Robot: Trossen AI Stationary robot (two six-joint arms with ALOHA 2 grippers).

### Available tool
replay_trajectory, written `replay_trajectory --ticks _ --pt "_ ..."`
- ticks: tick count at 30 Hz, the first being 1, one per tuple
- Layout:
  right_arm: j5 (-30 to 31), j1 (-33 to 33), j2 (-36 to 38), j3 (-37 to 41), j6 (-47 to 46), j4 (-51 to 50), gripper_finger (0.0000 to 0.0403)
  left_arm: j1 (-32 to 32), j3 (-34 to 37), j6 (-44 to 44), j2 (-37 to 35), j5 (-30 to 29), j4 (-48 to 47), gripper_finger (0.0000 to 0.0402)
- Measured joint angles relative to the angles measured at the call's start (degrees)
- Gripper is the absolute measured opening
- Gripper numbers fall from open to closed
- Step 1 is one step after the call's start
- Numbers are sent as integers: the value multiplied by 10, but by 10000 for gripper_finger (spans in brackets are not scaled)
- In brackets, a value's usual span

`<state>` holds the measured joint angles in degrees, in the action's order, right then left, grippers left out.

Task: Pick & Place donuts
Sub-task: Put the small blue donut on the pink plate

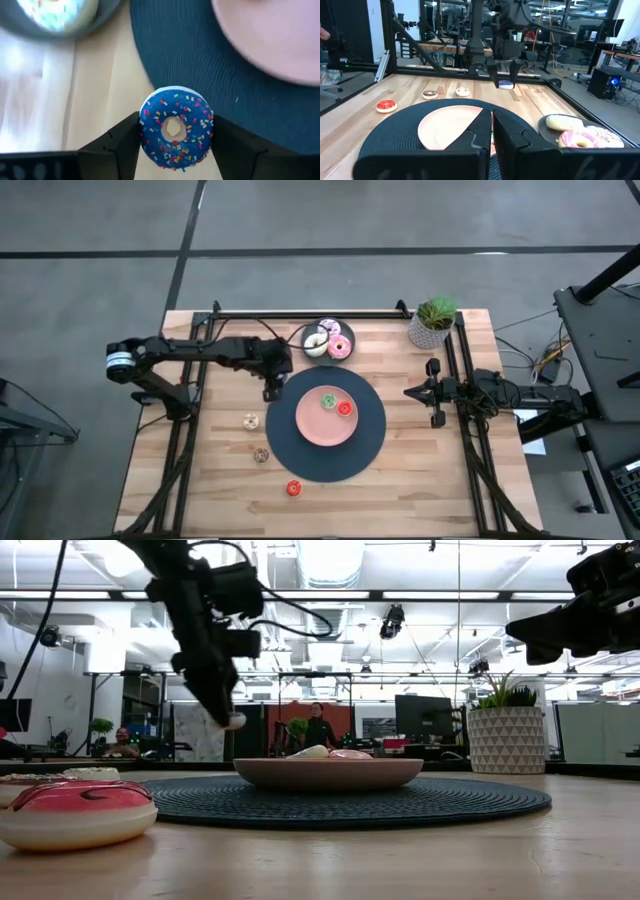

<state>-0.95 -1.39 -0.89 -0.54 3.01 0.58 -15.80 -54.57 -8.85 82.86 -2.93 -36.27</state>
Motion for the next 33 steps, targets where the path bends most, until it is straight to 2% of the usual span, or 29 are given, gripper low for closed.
replay_trajectory --ticks 6,17,33 --pt "0 0 0 0 0 0 8 16 -66 0 55 3 -33 193" --pt "0 0 0 0 0 0 8 54 -148 -5 115 4 -32 193" --pt "0 0 0 0 0 0 8 103 -174 0 172 33 -10 193"
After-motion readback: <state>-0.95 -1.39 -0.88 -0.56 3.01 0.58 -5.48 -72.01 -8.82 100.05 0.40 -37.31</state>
